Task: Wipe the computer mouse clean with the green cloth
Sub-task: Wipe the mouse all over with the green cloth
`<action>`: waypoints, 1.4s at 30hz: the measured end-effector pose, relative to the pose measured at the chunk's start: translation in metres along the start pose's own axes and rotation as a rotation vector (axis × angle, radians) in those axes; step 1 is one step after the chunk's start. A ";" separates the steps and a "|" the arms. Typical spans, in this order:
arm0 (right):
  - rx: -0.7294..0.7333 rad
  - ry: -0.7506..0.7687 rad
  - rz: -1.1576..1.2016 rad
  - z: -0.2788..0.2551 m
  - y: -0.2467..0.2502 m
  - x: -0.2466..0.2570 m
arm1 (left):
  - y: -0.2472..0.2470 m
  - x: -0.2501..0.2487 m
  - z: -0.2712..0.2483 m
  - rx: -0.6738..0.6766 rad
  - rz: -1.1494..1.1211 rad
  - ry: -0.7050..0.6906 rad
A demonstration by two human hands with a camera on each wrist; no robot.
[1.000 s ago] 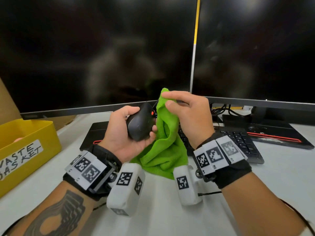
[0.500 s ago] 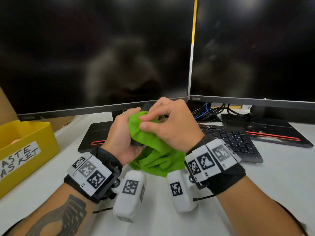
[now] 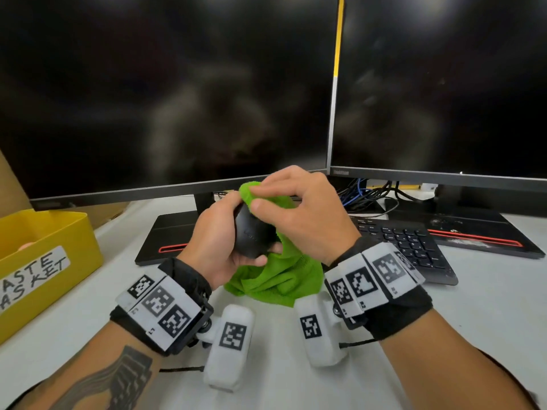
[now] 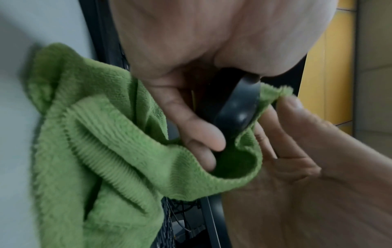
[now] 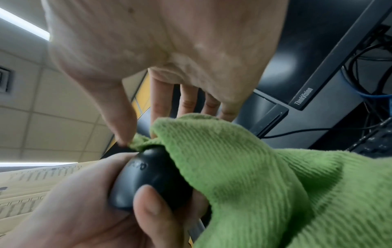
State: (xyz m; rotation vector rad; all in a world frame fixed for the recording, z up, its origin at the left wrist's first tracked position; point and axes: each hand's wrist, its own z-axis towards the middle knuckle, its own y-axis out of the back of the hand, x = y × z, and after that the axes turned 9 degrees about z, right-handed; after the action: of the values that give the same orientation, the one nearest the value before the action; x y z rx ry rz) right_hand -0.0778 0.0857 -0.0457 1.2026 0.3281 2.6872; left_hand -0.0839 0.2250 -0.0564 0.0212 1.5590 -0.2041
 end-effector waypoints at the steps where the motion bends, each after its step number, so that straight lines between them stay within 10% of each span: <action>1: 0.036 0.001 -0.005 -0.001 -0.001 0.003 | 0.001 0.000 0.000 -0.016 0.000 -0.015; 11: -0.247 0.018 -0.075 0.006 0.015 -0.011 | -0.003 0.000 -0.001 0.070 0.034 -0.087; 18: 0.027 0.115 -0.059 0.002 0.004 0.007 | 0.002 -0.006 -0.002 -0.026 0.003 -0.160; 24: -0.237 0.092 -0.164 0.007 0.018 -0.005 | -0.001 0.001 0.000 0.097 0.089 -0.121; 31: 0.013 0.153 -0.144 0.004 0.006 0.002 | 0.005 0.004 0.004 0.025 0.138 -0.137; 37: -0.206 0.075 -0.148 0.006 0.020 -0.006 | -0.002 0.008 0.002 0.069 0.115 -0.105; 42: 0.002 0.112 -0.100 0.000 0.006 0.004 | 0.000 0.007 0.007 0.019 0.035 -0.118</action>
State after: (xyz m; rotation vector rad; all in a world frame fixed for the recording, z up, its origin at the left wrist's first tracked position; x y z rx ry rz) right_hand -0.0814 0.0815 -0.0412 1.0105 0.3966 2.6735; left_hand -0.0771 0.2235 -0.0636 0.0509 1.4384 -0.1897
